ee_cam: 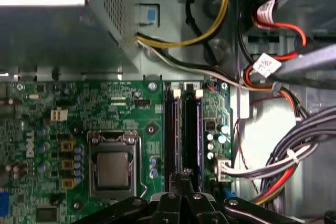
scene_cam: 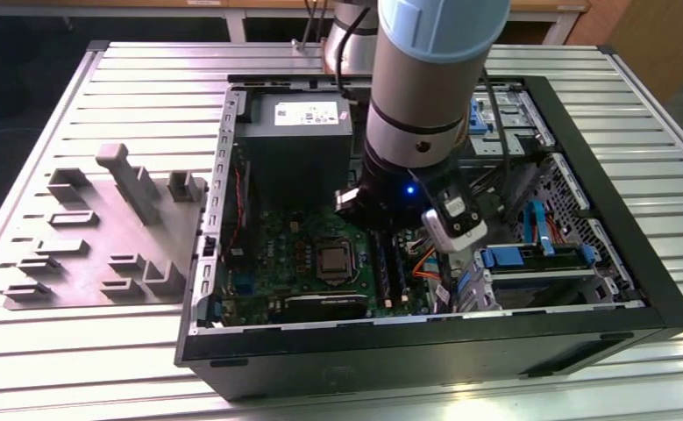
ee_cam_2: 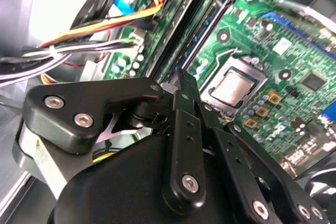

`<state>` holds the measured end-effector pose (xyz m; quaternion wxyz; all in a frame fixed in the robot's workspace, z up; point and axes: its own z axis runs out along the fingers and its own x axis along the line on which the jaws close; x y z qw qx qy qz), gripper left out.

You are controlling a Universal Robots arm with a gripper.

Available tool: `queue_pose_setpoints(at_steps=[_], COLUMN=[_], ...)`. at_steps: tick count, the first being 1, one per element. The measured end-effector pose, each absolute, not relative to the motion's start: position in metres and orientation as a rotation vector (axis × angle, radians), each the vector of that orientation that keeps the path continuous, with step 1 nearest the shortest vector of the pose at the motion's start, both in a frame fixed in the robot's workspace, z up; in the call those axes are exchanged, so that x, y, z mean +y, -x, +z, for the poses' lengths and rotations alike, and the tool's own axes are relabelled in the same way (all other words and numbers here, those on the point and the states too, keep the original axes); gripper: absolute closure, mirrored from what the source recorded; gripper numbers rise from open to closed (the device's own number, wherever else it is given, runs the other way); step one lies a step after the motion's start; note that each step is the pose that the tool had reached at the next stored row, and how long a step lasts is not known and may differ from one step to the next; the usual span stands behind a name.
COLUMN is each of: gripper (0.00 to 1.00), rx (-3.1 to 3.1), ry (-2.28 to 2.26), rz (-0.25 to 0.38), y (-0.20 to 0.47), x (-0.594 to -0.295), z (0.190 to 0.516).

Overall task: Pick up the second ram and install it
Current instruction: 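Press down the second ram until it locks into place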

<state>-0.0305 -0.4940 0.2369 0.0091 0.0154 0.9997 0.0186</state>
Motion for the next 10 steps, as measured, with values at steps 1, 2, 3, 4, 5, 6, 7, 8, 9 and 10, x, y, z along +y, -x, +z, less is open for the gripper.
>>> queue_pose_setpoints(at_steps=[1,2,3,4,5,6,7,8,9,10], gripper=[0.90,0.90,0.90,0.90,0.90,0.90,0.90,0.90,0.90,0.90], rx=[3.122,3.122,3.122,3.122,3.122,3.122,3.122,3.122,3.122,3.122], ry=[-0.048,-0.048,-0.048,-0.048,-0.048,-0.048,-0.048,-0.048,-0.048,-0.048], rz=[0.058,0.058,0.058,0.058,0.058,0.058,0.058,0.058,0.058,0.058], y=[0.031,0.031,0.030,0.031,0.031,0.031,0.031,0.031,0.031,0.031], x=[-0.496,-0.497,-0.499,-0.501,-0.502,-0.503,-0.505,-0.507,-0.509,-0.510], z=[0.237,0.237,0.237,0.237,0.237,0.237,0.237,0.237,0.237,0.236])
